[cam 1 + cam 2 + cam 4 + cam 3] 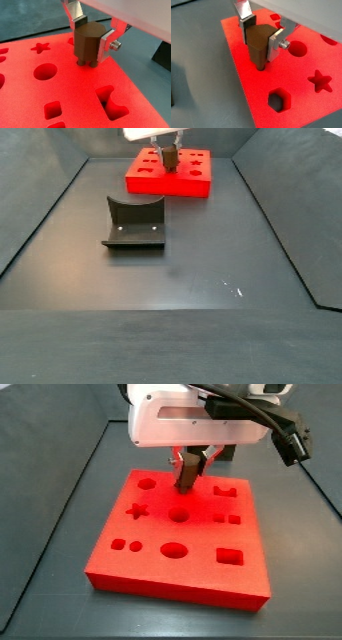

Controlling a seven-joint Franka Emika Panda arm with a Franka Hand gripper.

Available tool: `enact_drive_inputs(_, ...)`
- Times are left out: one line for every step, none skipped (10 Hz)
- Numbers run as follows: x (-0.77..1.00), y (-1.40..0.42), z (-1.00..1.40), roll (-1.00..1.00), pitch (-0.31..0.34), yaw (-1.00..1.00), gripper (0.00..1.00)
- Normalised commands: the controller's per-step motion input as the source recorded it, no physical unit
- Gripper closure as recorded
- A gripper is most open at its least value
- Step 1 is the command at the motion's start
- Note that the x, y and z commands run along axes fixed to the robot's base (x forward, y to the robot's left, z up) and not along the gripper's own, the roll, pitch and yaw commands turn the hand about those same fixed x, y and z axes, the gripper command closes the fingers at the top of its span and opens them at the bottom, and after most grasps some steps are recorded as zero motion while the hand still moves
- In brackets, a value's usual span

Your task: Insert the 3 prong object.

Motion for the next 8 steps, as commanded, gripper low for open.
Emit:
enact_drive_inputs(0.0,0.0,-0.68,0.0,-0.184,0.0,1.0)
enact_drive_inputs(0.12,0.0,-0.73,0.01,-0.029,0.0,1.0)
enact_drive_inputs(0.1,0.0,-0.78,0.04,0.0,0.0,1.0)
enact_drive_inputs(0.06,0.0,-1.0,0.0,0.016,0.0,1.0)
enact_drive_inputs(0.17,0.0,-1.0,-0.03,-0.026,0.0,1.0)
enact_drive_inputs(0.2,0.0,-1.0,-0.02,-0.047,0.0,1.0)
enact_drive_inputs(0.21,0.01,-1.0,0.0,-0.074,0.0,1.0)
enact_drive_inputs(0.18,0.03,-1.0,0.0,-0.051,0.0,1.0)
